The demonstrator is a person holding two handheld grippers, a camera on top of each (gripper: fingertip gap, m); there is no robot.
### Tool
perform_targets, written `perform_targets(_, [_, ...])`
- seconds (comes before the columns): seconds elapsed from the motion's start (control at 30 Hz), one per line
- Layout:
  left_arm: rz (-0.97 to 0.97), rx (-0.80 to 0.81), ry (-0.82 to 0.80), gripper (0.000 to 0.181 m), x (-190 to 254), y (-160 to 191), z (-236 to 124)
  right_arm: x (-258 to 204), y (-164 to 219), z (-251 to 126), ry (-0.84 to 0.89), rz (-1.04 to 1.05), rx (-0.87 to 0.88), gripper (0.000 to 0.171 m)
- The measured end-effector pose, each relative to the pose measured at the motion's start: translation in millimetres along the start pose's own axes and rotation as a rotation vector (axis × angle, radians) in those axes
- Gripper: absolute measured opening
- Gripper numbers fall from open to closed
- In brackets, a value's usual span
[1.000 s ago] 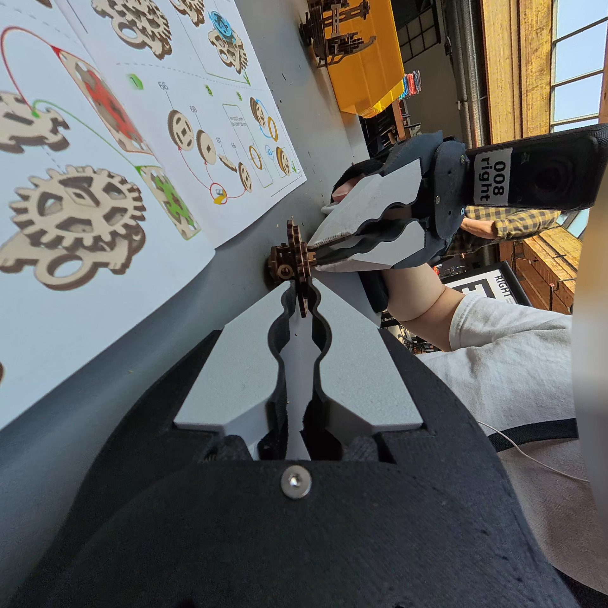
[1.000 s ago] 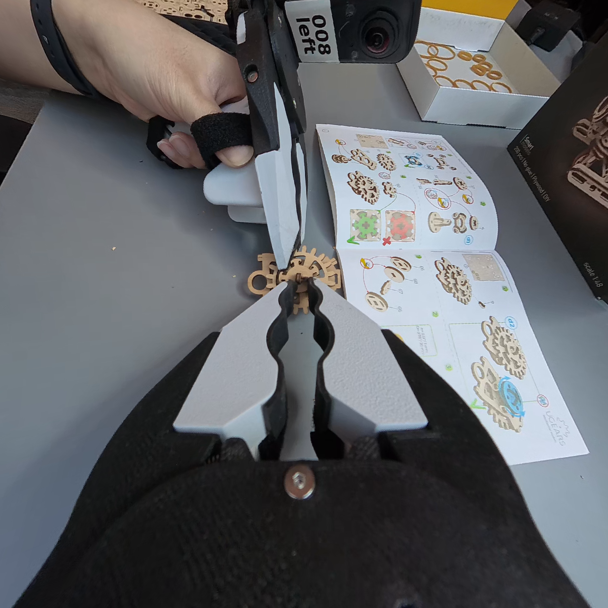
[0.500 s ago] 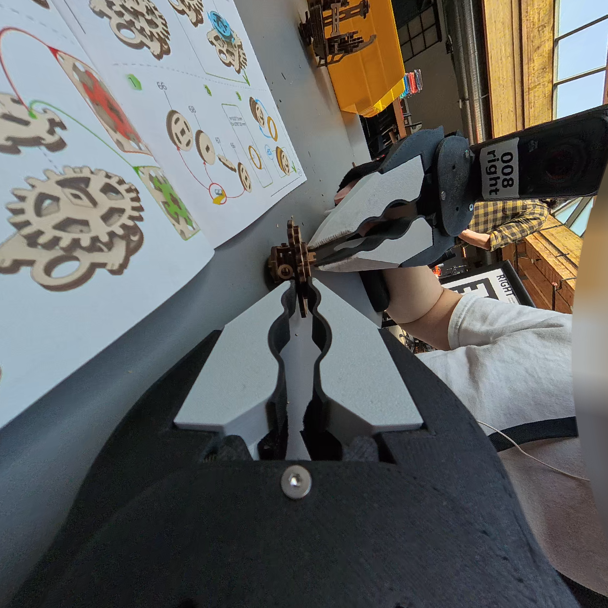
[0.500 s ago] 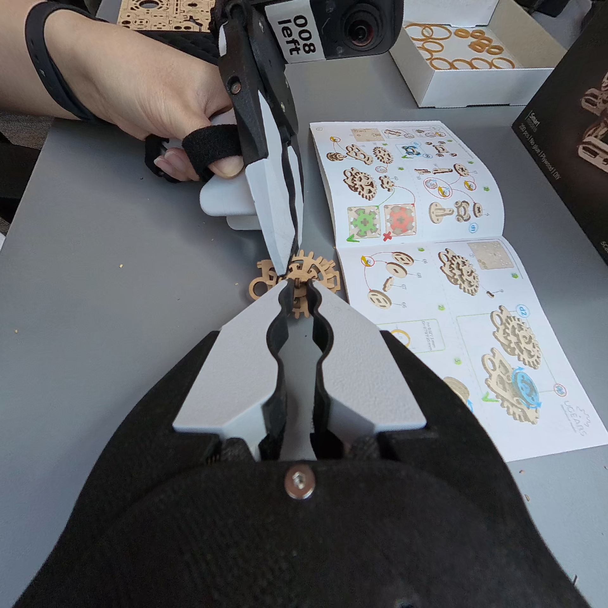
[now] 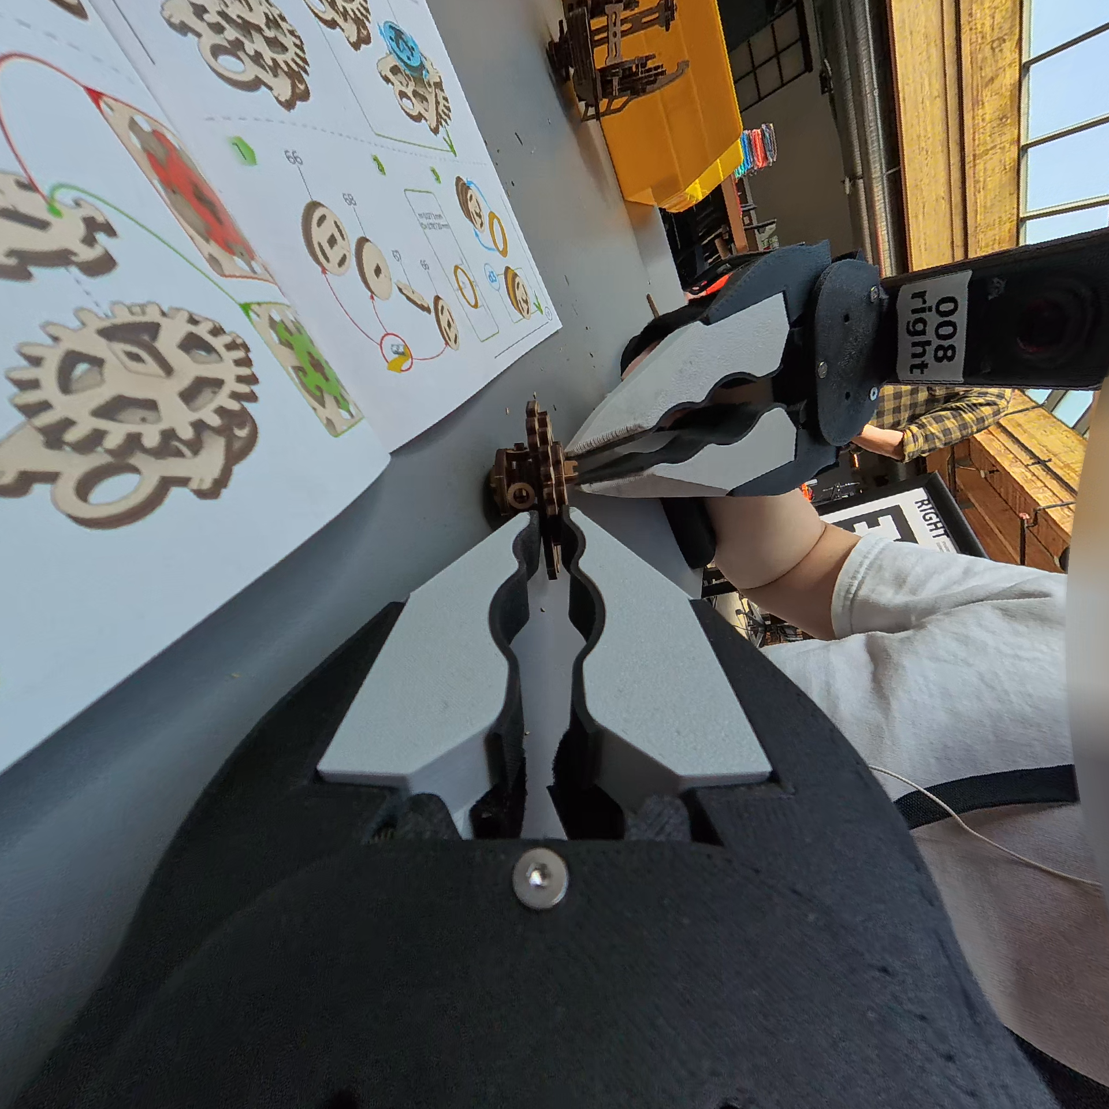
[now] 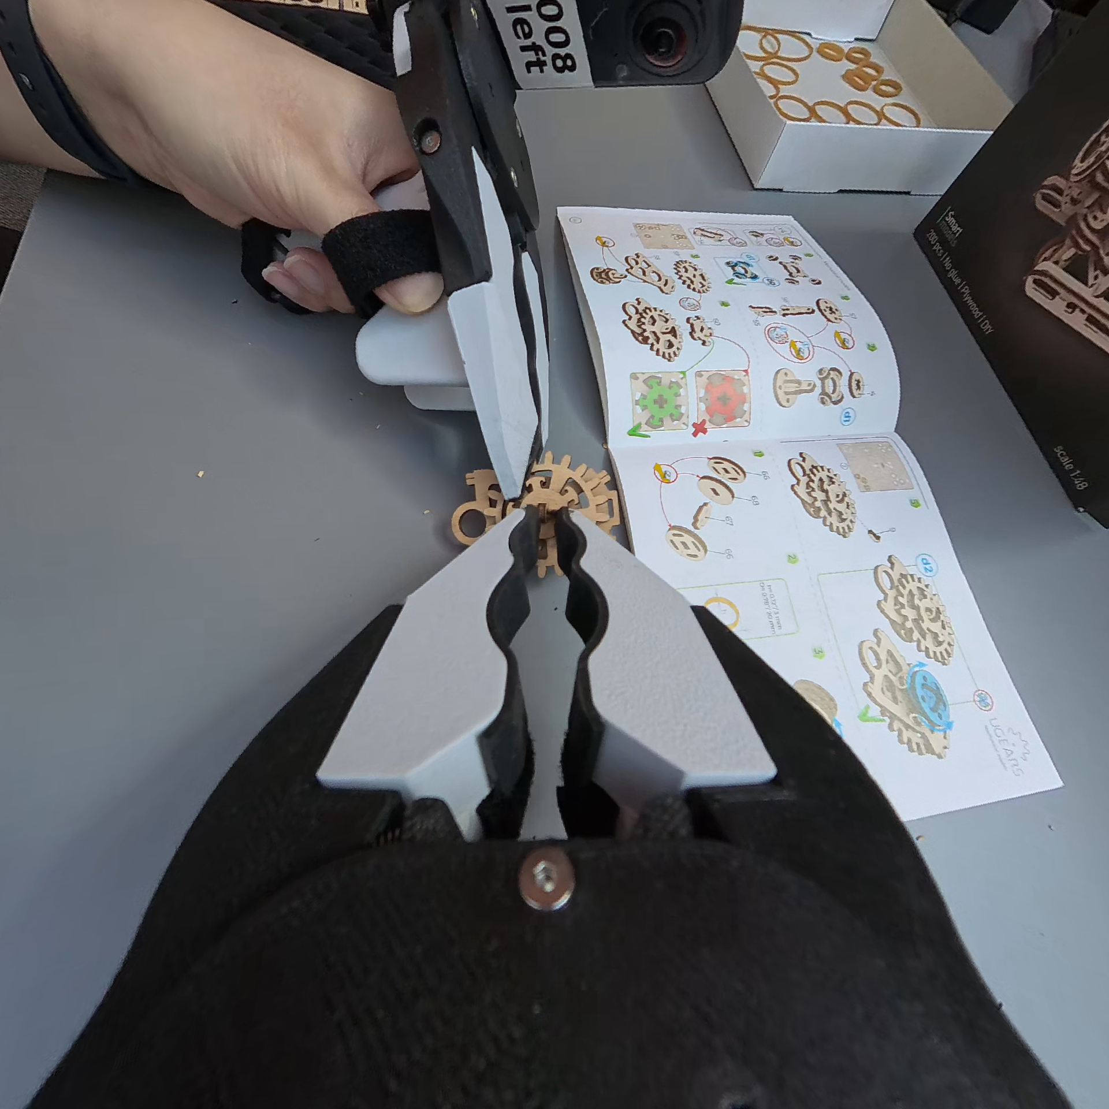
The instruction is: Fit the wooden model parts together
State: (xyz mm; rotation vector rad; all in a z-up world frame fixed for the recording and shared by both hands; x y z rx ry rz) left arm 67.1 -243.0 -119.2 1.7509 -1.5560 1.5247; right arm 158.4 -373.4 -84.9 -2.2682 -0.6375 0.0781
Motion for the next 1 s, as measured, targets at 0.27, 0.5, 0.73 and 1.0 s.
perform_targets(0.27, [-0.006,-0.003,0.003,0.004,0,0,0,-1,0,0,0.008,-0.034,0.006,0.005])
perform_targets(0.5, [-0.007,-0.015,0.037,0.004,0,0,0,4,7,0,-0.086,0.051,0.091,0.006])
perform_targets(0.73, [0.020,0.002,0.036,0.015,3,0,-1,2,5,1,-0.027,0.058,0.068,0.006])
perform_targets(1.0, [-0.100,0.069,0.256,0.005,3,-2,-6,4,-2,-10,-0.076,0.008,0.221,0.020])
Point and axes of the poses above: each gripper's, where its closed fingertips meet, z out along the fingers, y out of its underside, x = y × z across the jaws, the point moved 9 cm from there along -z, back along the fingers, and after that the axes turned 10 degrees about -x, right-handed, at the moved point
